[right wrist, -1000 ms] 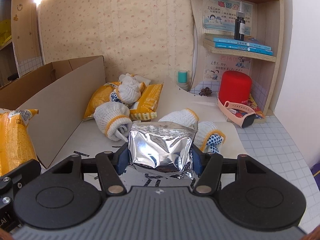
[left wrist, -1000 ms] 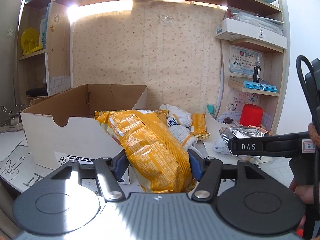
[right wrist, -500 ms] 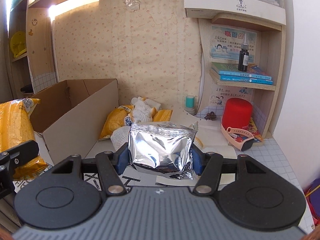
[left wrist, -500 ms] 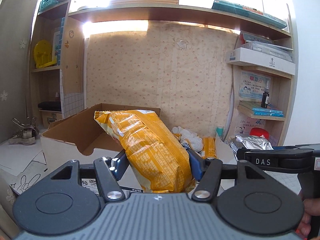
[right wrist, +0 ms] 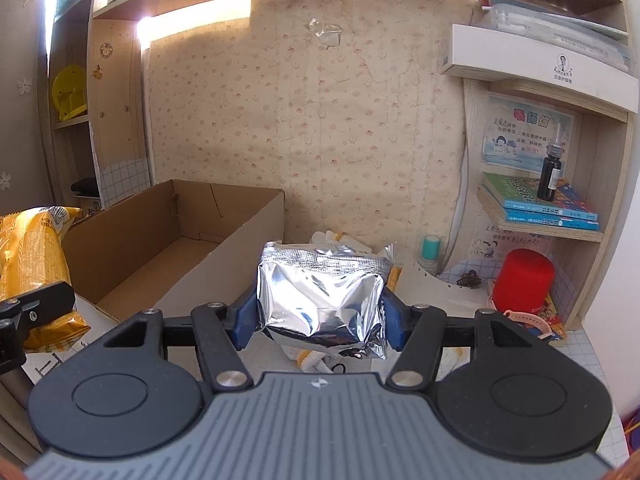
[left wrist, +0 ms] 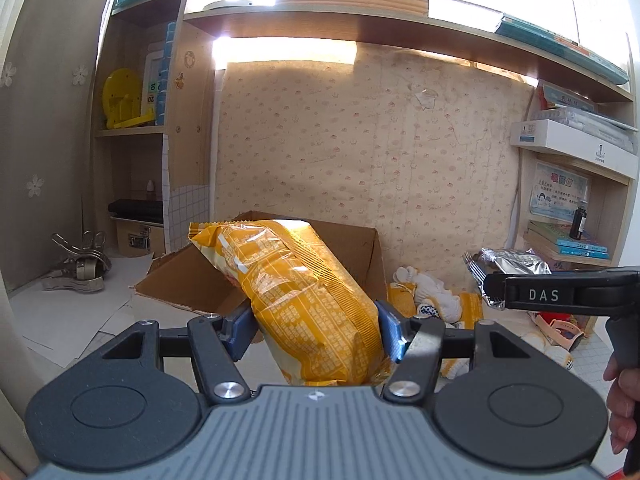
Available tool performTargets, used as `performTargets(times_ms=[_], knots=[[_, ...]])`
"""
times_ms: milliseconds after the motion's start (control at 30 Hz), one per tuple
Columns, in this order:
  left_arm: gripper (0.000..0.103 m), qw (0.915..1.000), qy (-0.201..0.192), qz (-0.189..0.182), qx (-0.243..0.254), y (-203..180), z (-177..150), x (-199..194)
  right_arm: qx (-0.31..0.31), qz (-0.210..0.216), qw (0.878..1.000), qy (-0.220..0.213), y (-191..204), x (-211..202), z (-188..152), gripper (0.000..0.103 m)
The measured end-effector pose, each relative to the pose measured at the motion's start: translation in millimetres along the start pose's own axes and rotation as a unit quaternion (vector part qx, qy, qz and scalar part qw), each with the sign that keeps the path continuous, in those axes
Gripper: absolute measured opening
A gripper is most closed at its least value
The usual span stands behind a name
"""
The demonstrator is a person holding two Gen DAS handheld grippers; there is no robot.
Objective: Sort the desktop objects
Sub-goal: 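Carry the yellow bag and foil pouch with both grippers over the shoebox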
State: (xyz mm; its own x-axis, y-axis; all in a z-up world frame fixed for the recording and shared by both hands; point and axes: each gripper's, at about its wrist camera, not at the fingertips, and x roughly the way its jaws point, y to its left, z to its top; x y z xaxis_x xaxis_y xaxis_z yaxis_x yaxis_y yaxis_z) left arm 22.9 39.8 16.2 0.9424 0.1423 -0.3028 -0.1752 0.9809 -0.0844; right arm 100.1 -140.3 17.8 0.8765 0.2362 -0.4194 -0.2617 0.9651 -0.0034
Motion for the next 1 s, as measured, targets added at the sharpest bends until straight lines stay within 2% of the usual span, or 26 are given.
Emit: performTargets(times_ms=[700,1000], knots=[[0.064,0.9994,0.021,0.028,-0.006,39.6,8.3,40.8,-0.050,0.051,0.997,0.010,73.3,73.5,52.7,0.060],[0.064,0.9993,0.025,0.026,-0.008,45.0,14.1,57.8,-0.072,0.091,0.993,0.030,96.5,114.8,69.3,0.060]])
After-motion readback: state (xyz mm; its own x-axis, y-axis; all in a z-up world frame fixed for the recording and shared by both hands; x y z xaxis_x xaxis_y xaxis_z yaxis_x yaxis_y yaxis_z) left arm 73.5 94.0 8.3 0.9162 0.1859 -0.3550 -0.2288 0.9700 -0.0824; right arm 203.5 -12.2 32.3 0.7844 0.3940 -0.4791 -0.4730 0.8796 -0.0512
